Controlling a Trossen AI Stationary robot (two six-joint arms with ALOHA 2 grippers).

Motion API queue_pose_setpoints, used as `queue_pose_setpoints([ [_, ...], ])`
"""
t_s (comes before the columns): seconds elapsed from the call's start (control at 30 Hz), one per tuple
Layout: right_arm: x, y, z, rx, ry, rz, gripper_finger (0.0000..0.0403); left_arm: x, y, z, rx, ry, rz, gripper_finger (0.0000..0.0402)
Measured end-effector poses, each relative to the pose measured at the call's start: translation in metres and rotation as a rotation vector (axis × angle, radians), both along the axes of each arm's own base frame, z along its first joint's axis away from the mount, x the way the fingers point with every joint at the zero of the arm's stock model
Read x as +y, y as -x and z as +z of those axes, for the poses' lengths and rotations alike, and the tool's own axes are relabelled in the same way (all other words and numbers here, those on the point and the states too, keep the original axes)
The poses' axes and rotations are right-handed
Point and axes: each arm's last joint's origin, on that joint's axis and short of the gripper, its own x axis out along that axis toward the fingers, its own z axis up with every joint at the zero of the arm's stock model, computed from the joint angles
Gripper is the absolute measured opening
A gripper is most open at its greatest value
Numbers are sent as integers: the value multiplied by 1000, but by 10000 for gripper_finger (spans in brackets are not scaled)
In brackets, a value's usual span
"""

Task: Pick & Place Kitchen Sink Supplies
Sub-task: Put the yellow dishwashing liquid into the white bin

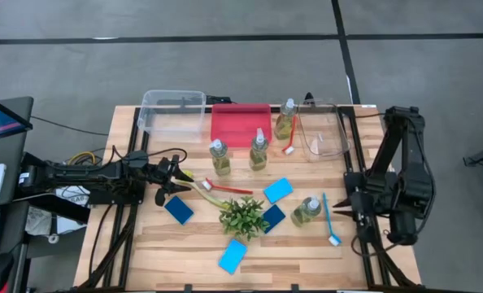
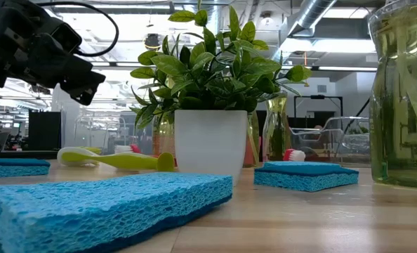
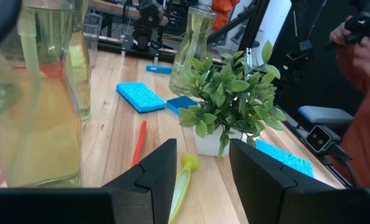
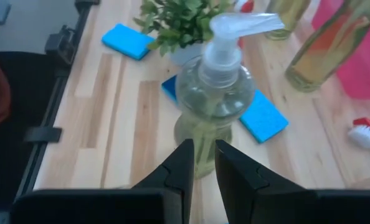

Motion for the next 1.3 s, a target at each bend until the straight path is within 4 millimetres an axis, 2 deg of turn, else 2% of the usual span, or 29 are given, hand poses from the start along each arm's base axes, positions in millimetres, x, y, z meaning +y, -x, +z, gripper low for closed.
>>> queue_pose_setpoints([
  [0.27, 5, -12, -5, 12, 8, -88, 59, 0, 0, 0, -3, 0, 0, 150],
  [0.43, 8, -16, -8, 18, 26, -117, 73, 0, 0, 1, -7, -1, 0, 150],
  [0.6, 10, -18, -8, 12, 5, -122, 108, 0, 0, 1, -10, -1, 0, 150],
  [1.0, 7, -25, -8, -7, 14, -165, 231, 0, 0, 2, -16, -2, 0, 150],
  [1.13, 5, -29, -8, -7, 16, -191, 249, 0, 0, 2, -18, -2, 0, 150],
  [1.3, 5, -33, -7, -20, 37, -188, 250, 0, 0, 2, -24, -3, 0, 150],
])
